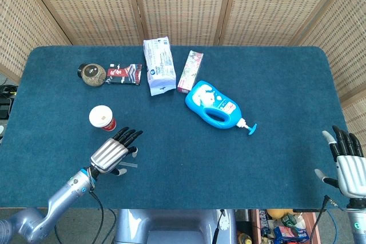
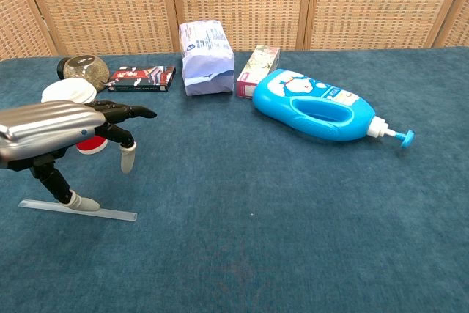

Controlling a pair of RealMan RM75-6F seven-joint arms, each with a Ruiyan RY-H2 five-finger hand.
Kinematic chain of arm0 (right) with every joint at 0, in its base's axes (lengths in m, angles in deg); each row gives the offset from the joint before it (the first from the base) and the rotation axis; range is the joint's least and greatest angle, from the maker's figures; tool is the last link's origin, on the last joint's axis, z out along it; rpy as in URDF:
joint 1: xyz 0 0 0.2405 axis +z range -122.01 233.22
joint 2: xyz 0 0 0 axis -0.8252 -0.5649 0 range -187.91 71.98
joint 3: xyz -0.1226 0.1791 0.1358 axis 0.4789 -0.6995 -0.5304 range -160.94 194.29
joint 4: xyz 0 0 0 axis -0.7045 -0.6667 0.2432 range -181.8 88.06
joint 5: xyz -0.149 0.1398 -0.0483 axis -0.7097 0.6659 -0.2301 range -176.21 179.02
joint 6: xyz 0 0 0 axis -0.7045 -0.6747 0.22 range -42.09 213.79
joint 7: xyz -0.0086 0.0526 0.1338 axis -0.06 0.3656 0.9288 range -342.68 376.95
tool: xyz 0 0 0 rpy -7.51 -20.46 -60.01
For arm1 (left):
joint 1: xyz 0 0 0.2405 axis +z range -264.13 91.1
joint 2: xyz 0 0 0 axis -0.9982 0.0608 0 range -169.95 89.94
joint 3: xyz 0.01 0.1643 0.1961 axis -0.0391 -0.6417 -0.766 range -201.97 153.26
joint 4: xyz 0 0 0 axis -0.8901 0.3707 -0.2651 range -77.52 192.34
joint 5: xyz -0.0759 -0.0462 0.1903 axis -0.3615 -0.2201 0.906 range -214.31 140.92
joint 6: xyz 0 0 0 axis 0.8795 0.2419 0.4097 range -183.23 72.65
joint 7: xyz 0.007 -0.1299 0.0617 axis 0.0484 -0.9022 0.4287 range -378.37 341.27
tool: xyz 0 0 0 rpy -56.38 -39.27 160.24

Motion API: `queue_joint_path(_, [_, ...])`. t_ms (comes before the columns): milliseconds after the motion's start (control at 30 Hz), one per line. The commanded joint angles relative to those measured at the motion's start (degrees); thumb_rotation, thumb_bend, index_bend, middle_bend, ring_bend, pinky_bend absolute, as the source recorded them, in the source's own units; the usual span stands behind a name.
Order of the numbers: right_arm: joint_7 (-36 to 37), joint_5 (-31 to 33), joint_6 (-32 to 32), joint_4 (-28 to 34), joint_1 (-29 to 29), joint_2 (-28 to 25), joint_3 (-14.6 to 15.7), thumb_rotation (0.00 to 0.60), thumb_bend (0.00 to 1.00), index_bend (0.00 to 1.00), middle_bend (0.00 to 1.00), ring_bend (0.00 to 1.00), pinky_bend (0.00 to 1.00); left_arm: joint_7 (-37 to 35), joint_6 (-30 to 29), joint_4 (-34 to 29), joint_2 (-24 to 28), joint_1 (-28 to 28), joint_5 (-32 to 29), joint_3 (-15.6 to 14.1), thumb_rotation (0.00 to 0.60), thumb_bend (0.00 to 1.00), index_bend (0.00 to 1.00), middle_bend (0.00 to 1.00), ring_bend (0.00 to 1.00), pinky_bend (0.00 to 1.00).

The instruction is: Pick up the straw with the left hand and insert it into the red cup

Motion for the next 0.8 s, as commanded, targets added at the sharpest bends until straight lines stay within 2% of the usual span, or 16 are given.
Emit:
queue_joint_path(33, [0.04,0.02,0.10,-0.02,0.04,0.00,0.03,0.600,0.00,0.00,0.00,0.00,0.00,0.75,0.11,0.96,-0.96,-0.15,-0.79,-0.39,0.600,0.21,0.46,0.00,0.00,0.00])
queue_joint_path(200, [0.31,0.05,0.32,-0.04,0.13,-0.05,0.10,0.600,0.00,0.00,0.00,0.00,0.00,1.10,0.16,2.96,-2.87,-0.16,-1.75,-1.33,0.600,0.26,0.47,0.00,0.00,0.00])
queue_joint_path(367, [0.55,-0.01,0.33,0.04,0.12,-0.20,0.19,0.600,0.00,0.00,0.00,0.00,0.00,1.48,0.67,4.55,-4.52,-0.57,-2.88,-1.83,0.600,0.27,0.47,0.00,0.00,0.00])
queue_joint_path(500, [0.85,0.16,0.49,-0.06,0.17,-0.25,0.16,0.600,0.00,0.00,0.00,0.00,0.00,2.28,1.08,5.43,-5.56,-0.98,-3.82,-2.09,0.600,0.32,0.48,0.00,0.00,0.00])
queue_joint_path(700, [1.07,0.49,0.91,-0.24,0.31,-0.26,0.14,0.600,0.00,0.00,0.00,0.00,0.00,3.37,1.02,6.15,-6.74,-1.15,-5.03,-2.52,0.600,0.32,0.49,0.00,0.00,0.00])
queue_joint_path(800, [1.01,0.42,1.03,-0.23,0.36,-0.26,0.24,0.600,0.00,0.00,0.00,0.00,0.00,3.67,0.94,6.48,-7.31,-1.21,-5.61,-2.66,0.600,0.36,0.49,0.00,0.00,0.00])
